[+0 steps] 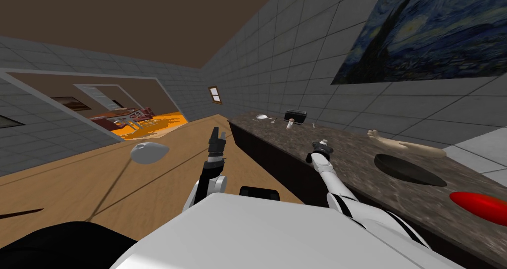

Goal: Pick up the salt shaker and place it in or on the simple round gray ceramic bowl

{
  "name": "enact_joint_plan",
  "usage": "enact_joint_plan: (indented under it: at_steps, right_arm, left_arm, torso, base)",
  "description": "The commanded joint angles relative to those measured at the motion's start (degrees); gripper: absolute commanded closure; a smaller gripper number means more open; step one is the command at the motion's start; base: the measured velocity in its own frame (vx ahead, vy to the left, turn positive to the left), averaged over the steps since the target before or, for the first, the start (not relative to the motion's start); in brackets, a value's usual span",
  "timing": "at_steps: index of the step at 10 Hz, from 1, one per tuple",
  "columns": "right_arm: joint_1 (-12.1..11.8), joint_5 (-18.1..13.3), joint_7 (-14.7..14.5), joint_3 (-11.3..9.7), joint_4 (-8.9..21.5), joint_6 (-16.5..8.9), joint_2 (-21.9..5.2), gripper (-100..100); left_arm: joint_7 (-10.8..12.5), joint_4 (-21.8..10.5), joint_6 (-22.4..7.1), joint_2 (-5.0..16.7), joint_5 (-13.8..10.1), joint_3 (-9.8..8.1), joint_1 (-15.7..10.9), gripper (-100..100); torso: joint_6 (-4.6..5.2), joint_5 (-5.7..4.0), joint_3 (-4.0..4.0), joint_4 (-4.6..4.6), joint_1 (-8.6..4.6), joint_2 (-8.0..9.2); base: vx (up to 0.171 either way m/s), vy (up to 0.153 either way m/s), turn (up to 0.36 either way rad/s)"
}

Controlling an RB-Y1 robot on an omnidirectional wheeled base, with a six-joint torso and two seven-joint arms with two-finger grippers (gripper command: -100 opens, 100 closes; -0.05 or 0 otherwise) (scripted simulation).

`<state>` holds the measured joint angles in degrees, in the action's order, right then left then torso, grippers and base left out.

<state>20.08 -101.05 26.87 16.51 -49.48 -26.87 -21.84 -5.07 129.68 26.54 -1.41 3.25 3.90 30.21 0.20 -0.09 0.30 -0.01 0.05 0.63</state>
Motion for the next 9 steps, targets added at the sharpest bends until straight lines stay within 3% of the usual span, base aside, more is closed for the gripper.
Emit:
enact_joint_plan:
  at_steps: [1,5,6,9]
  right_arm:
    - [0.6,1.3,-0.8,0.1,0.5,1.2,-1.6,100]
    - [2.5,4.8,-3.3,1.1,2.2,4.6,-5.7,100]
    - [2.5,4.8,-3.3,1.1,2.2,4.6,-5.7,100]
    - [4.9,8.1,-6.3,2.9,4.6,7.8,-9.9,100]
  left_arm:
    - [0.0,0.0,0.0,0.0,0.0,0.00,0.0,0]
    - [0.0,0.0,0.0,0.0,0.0,0.00,0.0,0]
    - [0.0,0.0,0.0,0.0,0.0,-0.01,0.0,0]
    - [0.0,0.0,0.0,0.0,0.0,-0.01,0.0,0]
  torso:
    - [0.00,0.00,0.00,0.00,0.00,0.00]
    - [0.07,-0.06,-0.13,-0.06,-0.17,-0.21]
    - [0.11,-0.05,-0.13,-0.05,-0.22,-0.22]
    - [0.10,-0.07,-0.17,-0.07,-0.26,-0.29]
  base:
    - [-0.078,0.008,-0.075]
    - [-0.069,-0.005,-0.090]
    - [-0.040,-0.017,-0.051]
    - [-0.053,-0.040,-0.121]
